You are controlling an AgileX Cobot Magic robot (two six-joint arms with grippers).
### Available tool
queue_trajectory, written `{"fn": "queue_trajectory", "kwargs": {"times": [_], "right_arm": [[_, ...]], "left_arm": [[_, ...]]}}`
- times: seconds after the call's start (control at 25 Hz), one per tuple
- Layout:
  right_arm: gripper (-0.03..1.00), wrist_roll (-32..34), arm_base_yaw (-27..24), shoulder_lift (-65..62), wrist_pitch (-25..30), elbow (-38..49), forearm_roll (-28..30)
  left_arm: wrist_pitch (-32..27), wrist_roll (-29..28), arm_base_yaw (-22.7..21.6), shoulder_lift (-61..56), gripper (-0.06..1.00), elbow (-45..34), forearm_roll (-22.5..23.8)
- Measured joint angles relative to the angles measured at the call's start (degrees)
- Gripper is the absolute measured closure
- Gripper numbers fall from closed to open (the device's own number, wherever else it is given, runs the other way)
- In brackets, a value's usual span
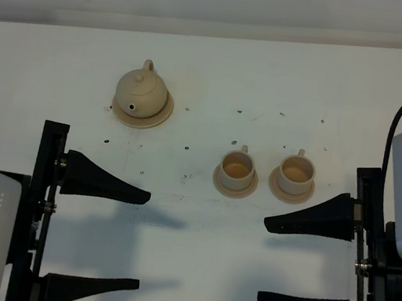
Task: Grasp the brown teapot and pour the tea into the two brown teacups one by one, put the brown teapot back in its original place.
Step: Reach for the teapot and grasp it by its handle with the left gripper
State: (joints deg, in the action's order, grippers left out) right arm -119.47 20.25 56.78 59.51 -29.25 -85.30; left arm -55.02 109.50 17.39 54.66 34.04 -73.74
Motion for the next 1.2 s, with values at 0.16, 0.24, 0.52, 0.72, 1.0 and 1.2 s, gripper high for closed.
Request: {"fn": "queue_trajectory", "kwargs": {"times": [0.16,0.24,0.52,0.72,1.0,1.2], "right_arm": [[0.38,0.0,0.0,0.0,0.0,0.0,0.0],[0.38,0.0,0.0,0.0,0.0,0.0,0.0],[0.38,0.0,0.0,0.0,0.0,0.0,0.0],[0.38,0.0,0.0,0.0,0.0,0.0,0.0],[0.38,0.0,0.0,0.0,0.0,0.0,0.0],[0.38,0.0,0.0,0.0,0.0,0.0,-0.1]], "left_arm": [[0.0,-0.1,0.0,0.0,0.88,0.0,0.0],[0.0,-0.1,0.0,0.0,0.88,0.0,0.0],[0.0,-0.1,0.0,0.0,0.88,0.0,0.0],[0.0,-0.1,0.0,0.0,0.88,0.0,0.0],[0.0,-0.1,0.0,0.0,0.88,0.0,0.0],[0.0,-0.1,0.0,0.0,0.88,0.0,0.0]]}}
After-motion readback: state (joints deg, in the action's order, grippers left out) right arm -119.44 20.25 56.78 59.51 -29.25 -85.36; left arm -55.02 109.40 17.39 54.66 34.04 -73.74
